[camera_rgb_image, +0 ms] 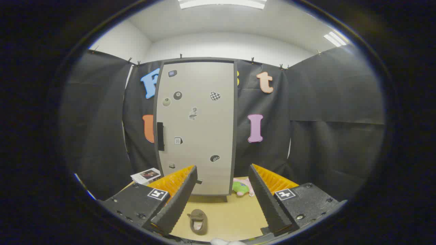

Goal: Open the shoe cabinet door, grab the shoes and put them into the shoe cabinet, then close the shoe cabinet door.

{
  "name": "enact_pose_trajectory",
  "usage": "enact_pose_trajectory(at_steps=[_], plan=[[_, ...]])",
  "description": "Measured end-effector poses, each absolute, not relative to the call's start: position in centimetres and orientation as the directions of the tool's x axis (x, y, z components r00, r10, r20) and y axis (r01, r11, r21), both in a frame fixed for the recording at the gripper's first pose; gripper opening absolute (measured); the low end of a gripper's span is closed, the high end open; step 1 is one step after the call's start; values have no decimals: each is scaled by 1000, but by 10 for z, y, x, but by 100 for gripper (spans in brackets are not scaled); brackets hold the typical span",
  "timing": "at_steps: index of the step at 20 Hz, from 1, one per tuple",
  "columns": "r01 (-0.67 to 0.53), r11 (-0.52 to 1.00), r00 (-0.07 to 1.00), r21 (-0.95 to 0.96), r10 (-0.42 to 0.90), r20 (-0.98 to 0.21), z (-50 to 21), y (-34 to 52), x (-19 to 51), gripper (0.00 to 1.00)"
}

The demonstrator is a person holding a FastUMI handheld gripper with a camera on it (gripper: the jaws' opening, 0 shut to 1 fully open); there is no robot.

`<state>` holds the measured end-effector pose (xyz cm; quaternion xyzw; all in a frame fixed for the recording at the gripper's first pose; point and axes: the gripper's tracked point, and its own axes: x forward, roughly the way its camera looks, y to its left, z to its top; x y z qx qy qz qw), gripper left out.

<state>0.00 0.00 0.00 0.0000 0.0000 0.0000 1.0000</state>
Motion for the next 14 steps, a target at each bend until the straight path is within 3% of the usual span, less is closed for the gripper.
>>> enact_pose_trajectory(at_steps=[14], plan=[[61, 998, 998, 0, -61, -35, -12, -6, 9, 99]])
